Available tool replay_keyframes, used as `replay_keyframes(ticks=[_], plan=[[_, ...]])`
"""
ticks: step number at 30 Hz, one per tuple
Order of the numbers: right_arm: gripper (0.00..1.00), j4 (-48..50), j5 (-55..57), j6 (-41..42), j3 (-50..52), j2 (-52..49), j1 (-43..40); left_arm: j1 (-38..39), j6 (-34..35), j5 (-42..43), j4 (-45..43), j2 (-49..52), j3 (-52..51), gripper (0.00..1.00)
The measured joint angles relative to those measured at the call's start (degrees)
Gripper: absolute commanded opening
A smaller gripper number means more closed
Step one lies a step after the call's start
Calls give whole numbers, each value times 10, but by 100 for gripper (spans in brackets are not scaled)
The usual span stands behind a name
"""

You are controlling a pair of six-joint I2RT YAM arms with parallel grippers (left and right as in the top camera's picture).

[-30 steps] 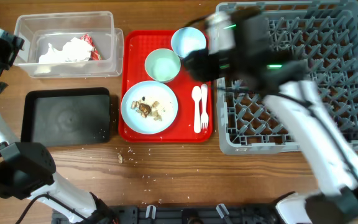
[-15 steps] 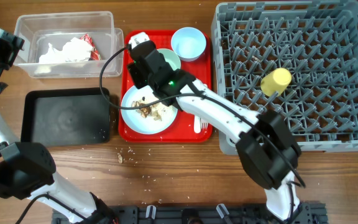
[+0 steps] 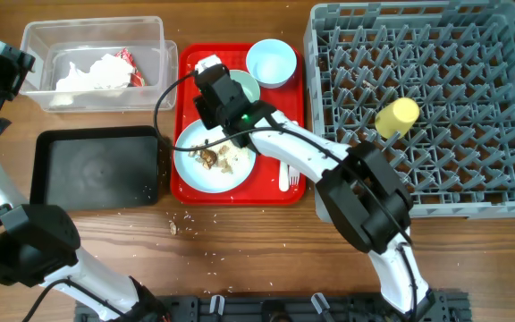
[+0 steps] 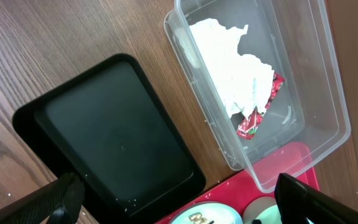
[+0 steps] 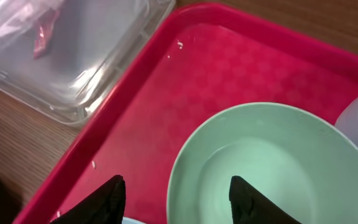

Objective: Sort waste into correct bins and load items into the dishwasher rack
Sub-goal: 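Reach the right gripper to the mint green bowl and grasp it, then carry the mint green bowl into the dish rack and release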

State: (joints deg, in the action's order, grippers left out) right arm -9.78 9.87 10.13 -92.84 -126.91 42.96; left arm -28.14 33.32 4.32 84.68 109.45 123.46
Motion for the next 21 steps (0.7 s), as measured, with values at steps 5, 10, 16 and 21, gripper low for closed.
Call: replay_keyframes(ticks=[5,10,16,21], plan=[[56,0,0,-2,0,-10,0,0,0,0,0,0,0,100],[55,0,0,-4,0,-19,0,0,0,0,0,0,0,100],[46,-4,-4,-3,0,-30,0,0,0,0,0,0,0,100],[15,-9,-5,4,-3,-33,0,0,0,0,0,0,0,100]])
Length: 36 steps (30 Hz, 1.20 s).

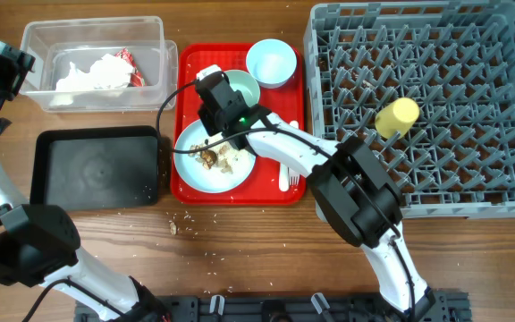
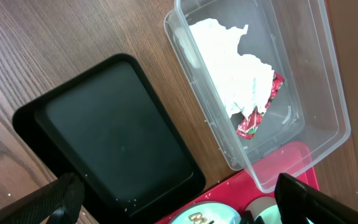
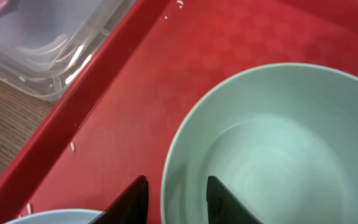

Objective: Sort waste into correct bins and load items into the dishwasher rack
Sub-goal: 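Carry the mint green bowl into the dish rack and release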

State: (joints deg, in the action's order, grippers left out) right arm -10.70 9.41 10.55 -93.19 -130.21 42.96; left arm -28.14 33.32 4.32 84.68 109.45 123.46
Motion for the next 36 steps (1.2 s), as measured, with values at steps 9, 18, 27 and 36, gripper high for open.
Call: replay_keyframes(ticks=[9,18,27,36], plan=[[4,-86,-22,18,-80,3,0,0,0,0,0,0,0,100],[4,-205,-80,81,-101,249,-102,0,0,0,0,0,0,100],[4,-309,-454,58,-93,326,-499,0,0,0,0,0,0,100],[4,-184,-830,46,-66,106,-589,0,0,0,0,0,0,100]])
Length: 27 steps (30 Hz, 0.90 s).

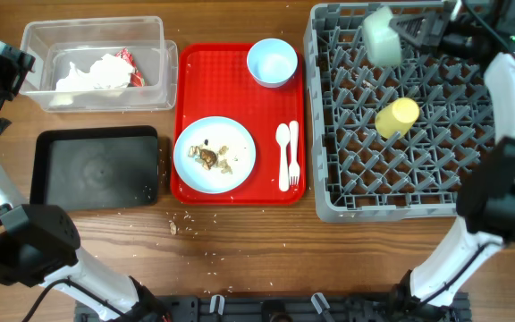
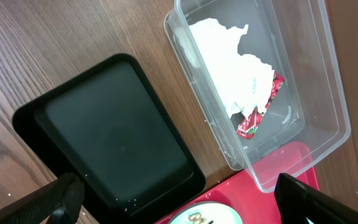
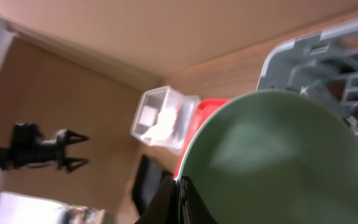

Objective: Sort waste into correct bins and load items into the dishwasher rack
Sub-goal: 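Carry the mint green bowl into the dish rack and release, then reach the right gripper to the light blue bowl and grasp it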

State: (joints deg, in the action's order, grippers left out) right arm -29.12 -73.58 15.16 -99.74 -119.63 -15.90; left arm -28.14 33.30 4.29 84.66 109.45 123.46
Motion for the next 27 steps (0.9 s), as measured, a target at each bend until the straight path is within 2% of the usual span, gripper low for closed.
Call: replay_keyframes(ticks=[4,10,20,21,23,26,27], plan=[[5,65,-57,80,1,-66,-1,0,0,0,0,0,0,100],[4,65,-49,176,1,-68,-24,0,0,0,0,0,0,100],[5,-23,20,169,-4,-56,-47,0,0,0,0,0,0,100],[11,-45,57,160,-4,-43,-52,0,0,0,0,0,0,100],[33,-96,140,139,-3,-15,-56,0,0,0,0,0,0,100],[52,-128,233,114,0,33,-63,0,0,0,0,0,0,100],[55,-131,259,107,0,57,-68,0,0,0,0,0,0,100]])
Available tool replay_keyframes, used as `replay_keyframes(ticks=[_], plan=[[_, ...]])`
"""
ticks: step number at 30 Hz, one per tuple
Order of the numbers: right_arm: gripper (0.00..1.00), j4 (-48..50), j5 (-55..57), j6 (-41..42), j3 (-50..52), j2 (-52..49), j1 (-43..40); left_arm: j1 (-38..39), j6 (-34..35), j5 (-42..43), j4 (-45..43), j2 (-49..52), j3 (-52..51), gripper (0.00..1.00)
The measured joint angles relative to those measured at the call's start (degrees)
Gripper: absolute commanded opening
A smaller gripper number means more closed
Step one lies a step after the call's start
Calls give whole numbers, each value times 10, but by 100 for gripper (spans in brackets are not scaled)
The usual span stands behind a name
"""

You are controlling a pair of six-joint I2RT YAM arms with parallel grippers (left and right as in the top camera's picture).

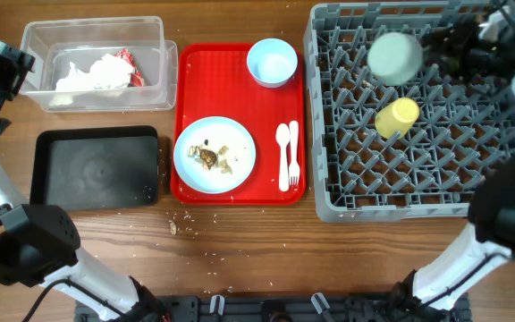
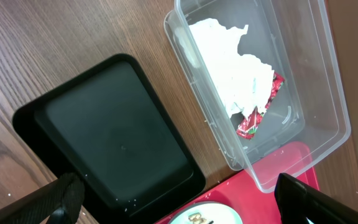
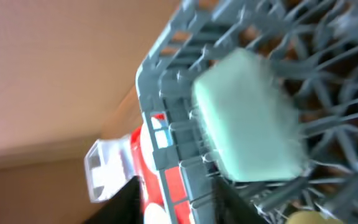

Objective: Sort waste into correct bins and load items into the dishwasher rack
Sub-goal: 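Reach the right gripper to the light blue bowl and grasp it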

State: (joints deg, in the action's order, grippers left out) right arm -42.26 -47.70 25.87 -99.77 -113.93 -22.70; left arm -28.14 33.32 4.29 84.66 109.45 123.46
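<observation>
The pale green bowl (image 1: pixel 394 55) lies on the tines at the back left of the grey dishwasher rack (image 1: pixel 436 170). Blurred in the right wrist view, the bowl (image 3: pixel 247 118) rests past my open right gripper (image 3: pixel 179 199), which holds nothing. Overhead, that right gripper (image 1: pixel 450 40) hangs just right of the bowl. A yellow cup (image 1: pixel 397 116) also lies in the rack. On the red tray (image 1: pixel 240 98) are a white plate with food scraps (image 1: pixel 215 154), a blue bowl (image 1: pixel 271 61), and a white spoon and fork (image 1: pixel 287 154). My left gripper (image 2: pixel 179 208) stands open, high over the table's left side.
A clear bin (image 1: pixel 92 63) with crumpled paper and a red wrapper stands at the back left; a black tray (image 1: pixel 97 167) lies in front of it. Crumbs are scattered on the wood before the red tray. The rack fills the right side.
My right gripper held the green bowl up over the rack's back left corner; now the bowl rests on the tines and the gripper is open beside it. The left arm has not moved.
My right gripper was open over the green bowl on the red tray, then lower with its fingers astride the bowl's rim. Later the bowl was off the tray, held above the rack. Now it lies in the rack, released.
</observation>
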Motion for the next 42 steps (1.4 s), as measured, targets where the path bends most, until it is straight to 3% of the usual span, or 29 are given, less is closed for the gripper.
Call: replay_keyframes(ticks=[6,10,13,17,21,28,35,39,42], plan=[[51,-16,73,-7,0,116,-12,0,0,0,0,0,0,100],[50,-10,92,-16,0,168,44,0,0,0,0,0,0,100],[52,14,139,-31,0,183,162,0,0,0,0,0,0,100],[63,69,309,-40,0,168,377,0,0,0,0,0,0,100],[71,192,468,-56,-1,64,524,0,0,0,0,0,0,100],[72,265,535,-90,0,-118,529,0,0,0,0,0,0,100],[69,273,521,-184,1,-156,530,0,0,0,0,0,0,100],[44,261,522,-228,1,-175,530,0,0,0,0,0,0,100],[37,260,523,-240,1,-180,530,0,0,0,0,0,0,100]])
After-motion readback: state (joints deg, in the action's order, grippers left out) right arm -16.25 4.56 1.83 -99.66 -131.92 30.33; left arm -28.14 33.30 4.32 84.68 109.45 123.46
